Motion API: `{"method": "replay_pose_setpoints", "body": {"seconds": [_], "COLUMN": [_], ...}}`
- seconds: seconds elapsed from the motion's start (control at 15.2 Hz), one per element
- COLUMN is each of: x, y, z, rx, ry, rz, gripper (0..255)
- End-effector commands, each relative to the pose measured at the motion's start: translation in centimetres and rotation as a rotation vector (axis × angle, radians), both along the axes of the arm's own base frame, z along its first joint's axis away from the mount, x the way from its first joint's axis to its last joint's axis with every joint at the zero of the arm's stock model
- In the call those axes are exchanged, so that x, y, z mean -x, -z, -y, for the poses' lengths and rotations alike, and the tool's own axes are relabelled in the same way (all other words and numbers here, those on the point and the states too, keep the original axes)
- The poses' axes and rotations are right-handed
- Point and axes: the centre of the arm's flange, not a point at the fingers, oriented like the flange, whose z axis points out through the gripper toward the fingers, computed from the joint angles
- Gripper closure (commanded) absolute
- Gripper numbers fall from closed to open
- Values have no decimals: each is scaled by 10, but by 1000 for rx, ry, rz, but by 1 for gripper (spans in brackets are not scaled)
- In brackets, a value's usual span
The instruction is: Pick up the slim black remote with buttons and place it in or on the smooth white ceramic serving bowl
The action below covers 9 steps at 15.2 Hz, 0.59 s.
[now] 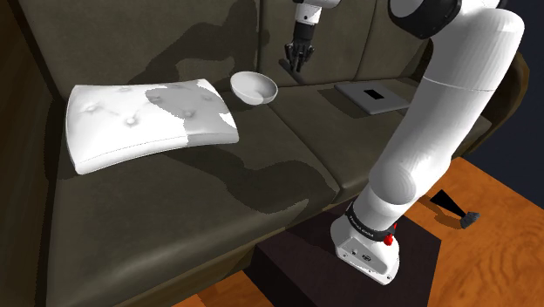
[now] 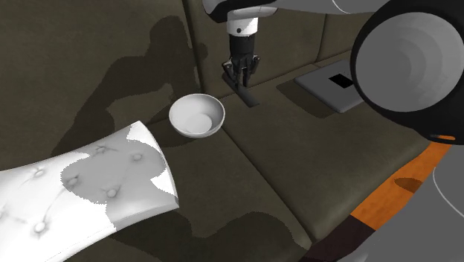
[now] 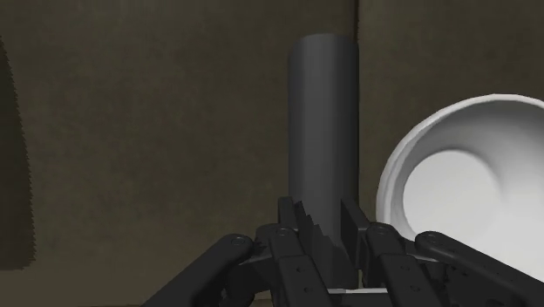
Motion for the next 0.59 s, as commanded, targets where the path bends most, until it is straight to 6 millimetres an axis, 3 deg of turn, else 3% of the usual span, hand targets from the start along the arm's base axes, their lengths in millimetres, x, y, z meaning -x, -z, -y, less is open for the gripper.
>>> {"method": "replay_pose_setpoints", "body": {"seconds": [0.0, 0.26, 0.53], "x": [0, 0, -27], "y": [-11, -32, -27], "z": [0, 0, -45], "rx": [0, 0, 0], "ry": [0, 0, 0], "rz": [0, 0, 0], "gripper": [255, 255, 255]}}
